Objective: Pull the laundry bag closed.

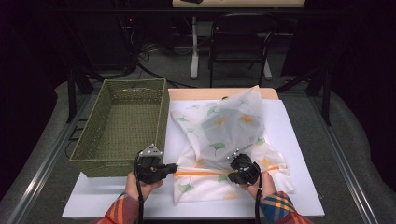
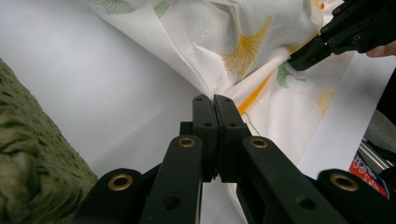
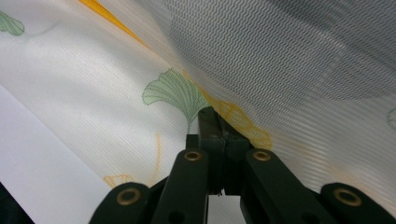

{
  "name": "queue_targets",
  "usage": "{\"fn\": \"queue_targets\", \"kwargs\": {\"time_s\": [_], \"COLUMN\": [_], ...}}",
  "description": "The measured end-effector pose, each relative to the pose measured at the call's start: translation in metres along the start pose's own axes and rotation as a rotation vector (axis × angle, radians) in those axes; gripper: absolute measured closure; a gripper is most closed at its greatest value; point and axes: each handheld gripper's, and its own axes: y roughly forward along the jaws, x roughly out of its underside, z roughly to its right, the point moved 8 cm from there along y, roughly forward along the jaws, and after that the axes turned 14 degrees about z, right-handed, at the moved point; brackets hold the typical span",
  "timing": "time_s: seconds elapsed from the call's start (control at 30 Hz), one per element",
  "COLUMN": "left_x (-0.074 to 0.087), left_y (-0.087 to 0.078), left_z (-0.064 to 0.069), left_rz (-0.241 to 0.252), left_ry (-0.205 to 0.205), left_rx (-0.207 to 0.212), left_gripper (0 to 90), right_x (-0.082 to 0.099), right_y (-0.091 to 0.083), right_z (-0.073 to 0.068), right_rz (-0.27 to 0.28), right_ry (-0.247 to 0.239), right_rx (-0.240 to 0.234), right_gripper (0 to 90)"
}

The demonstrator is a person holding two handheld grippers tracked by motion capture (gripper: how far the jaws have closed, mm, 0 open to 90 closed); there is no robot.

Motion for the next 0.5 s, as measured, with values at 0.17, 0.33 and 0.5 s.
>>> {"fn": "queue_targets", "kwargs": {"time_s": [0.17,0.33,0.5], "left_x": [0.0,-0.0001,0.0002], "left_y": [0.0,-0.0004,-0.0003], "left_z": [-0.0007,-0.0019,-0.0025], "left_rz": [0.0,0.002,0.001], "left_ry": [0.0,0.0,-0.002], "left_rx": [0.0,-0.005,-0.006], "left_gripper": [89.4,89.4,89.4], "right_x": [0.0005,0.0007,0.0035], "right_y": [0.0005,0.0001,-0.0027], "right_z": [0.0006,0.0033,0.0065], "right_rz": [0.001,0.003,0.002], "right_ry": [0.001,-0.016,0.005], "right_rx": [0.002,0.001,0.012], "right_gripper": [90.0,90.0,90.0]}}
